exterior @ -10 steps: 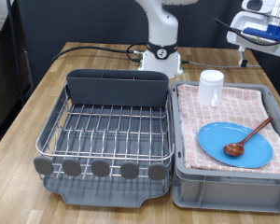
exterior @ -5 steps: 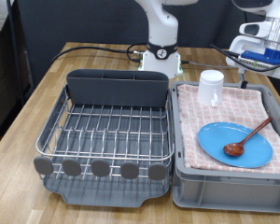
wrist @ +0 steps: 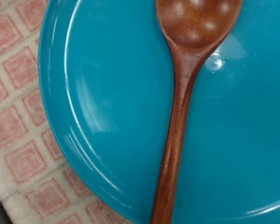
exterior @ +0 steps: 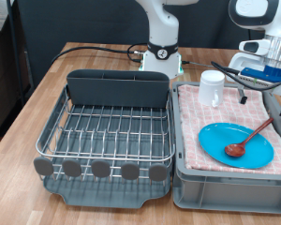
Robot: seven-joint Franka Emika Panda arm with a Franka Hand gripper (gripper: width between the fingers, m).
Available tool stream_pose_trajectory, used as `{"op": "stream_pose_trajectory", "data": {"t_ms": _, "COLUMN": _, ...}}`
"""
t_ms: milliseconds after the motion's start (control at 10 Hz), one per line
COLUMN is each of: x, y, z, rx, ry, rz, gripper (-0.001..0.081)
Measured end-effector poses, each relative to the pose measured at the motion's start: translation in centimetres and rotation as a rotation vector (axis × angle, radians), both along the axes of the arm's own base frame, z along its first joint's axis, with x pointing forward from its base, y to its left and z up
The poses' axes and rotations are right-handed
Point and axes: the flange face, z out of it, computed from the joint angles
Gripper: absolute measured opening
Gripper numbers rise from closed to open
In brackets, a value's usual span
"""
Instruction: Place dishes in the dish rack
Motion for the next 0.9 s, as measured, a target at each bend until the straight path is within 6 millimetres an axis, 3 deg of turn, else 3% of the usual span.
{"op": "stream_pose_trajectory", "data": {"t_ms": 900, "x": 0.2, "y": -0.1, "z": -5.2, "rx": 0.008, "ry": -0.031, "rz": -0.053, "gripper": 0.0802}}
